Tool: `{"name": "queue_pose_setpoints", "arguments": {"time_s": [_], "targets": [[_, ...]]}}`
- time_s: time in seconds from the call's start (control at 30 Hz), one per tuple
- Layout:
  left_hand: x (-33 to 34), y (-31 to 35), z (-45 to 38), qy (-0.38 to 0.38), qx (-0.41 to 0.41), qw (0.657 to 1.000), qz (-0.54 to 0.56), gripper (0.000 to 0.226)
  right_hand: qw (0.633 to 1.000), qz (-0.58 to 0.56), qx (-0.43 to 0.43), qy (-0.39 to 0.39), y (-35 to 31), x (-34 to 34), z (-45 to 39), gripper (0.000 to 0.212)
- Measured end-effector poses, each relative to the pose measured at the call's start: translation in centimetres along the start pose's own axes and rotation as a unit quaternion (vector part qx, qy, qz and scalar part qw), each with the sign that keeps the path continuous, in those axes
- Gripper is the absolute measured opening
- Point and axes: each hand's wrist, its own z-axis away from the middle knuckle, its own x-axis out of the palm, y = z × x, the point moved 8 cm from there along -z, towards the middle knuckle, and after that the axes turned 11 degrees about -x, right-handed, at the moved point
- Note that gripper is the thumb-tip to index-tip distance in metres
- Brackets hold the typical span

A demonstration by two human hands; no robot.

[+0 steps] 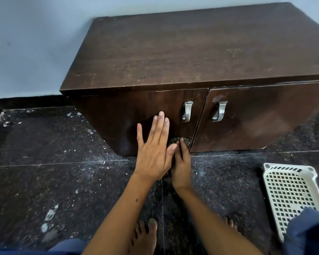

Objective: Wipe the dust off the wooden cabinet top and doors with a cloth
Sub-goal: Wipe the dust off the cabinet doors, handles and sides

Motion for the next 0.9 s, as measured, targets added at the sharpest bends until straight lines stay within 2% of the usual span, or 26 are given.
{"name": "queue_pose_setpoints", "arguments": {"time_s": [0.03, 0.1, 0.13, 0.2, 0.27, 0.33, 0.4, 0.43, 0.5, 0.57, 0.63, 0.73, 0.8, 0.9], "targets": [[0.0, 0.0, 0.0, 0.000, 0.000, 1.000, 0.001, 0.068, 0.986, -0.114, 0.113, 0.043, 1.1, 0.4, 0.4, 0.036], [0.0, 0.1, 0.0, -0.001, -0.001, 1.000, 0.001, 0.066, 0.888, -0.284, 0.310, 0.187, 3.1, 0.0, 1.3, 0.026], [0.0, 0.2, 0.1, -0.002, -0.002, 1.000, 0.002, 0.065, 0.852, -0.298, 0.360, 0.237, 3.6, -0.5, 1.4, 0.026], [0.1, 0.3, 0.3, -0.005, -0.005, 1.000, 0.006, 0.064, 0.825, -0.244, 0.404, 0.311, 2.8, -3.0, 1.4, 0.034], [0.3, 0.3, 0.3, -0.006, -0.011, 1.000, 0.014, 0.064, 0.811, -0.232, 0.390, 0.369, 0.3, -5.6, 1.0, 0.038], [0.2, 0.5, 0.3, -0.001, -0.017, 1.000, 0.023, 0.066, 0.784, -0.327, 0.366, 0.380, -2.8, -6.6, -0.7, 0.034], [-0.1, 0.7, 0.3, 0.007, -0.016, 0.999, 0.033, 0.067, 0.738, -0.412, 0.391, 0.366, -5.4, -7.0, -2.6, 0.031], [-0.4, 0.8, 0.3, 0.011, -0.015, 0.999, 0.043, 0.067, 0.728, -0.421, 0.412, 0.352, -6.6, -7.5, -3.3, 0.030], [-0.9, 0.8, 0.3, 0.019, -0.012, 0.998, 0.056, 0.066, 0.727, -0.425, 0.435, 0.318, -9.0, -8.8, -4.4, 0.026], [-1.2, 0.8, 0.3, 0.027, -0.008, 0.998, 0.057, 0.066, 0.753, -0.424, 0.410, 0.292, -11.4, -10.1, -4.9, 0.015], [-1.4, 0.7, 0.3, 0.031, -0.003, 0.998, 0.052, 0.067, 0.769, -0.454, 0.330, 0.306, -13.8, -11.6, -5.8, 0.021], [-1.6, 0.7, 0.5, 0.033, -0.003, 0.998, 0.048, 0.066, 0.774, -0.507, 0.179, 0.335, -16.7, -14.0, -7.2, 0.034], [-1.8, 0.7, 0.5, 0.036, -0.004, 0.998, 0.050, 0.066, 0.794, -0.466, 0.106, 0.375, -17.2, -15.9, -7.3, 0.036], [-2.1, 1.1, 0.3, 0.038, 0.001, 0.998, 0.055, 0.067, 0.842, -0.284, -0.024, 0.458, -18.2, -18.5, -6.0, 0.032]]}}
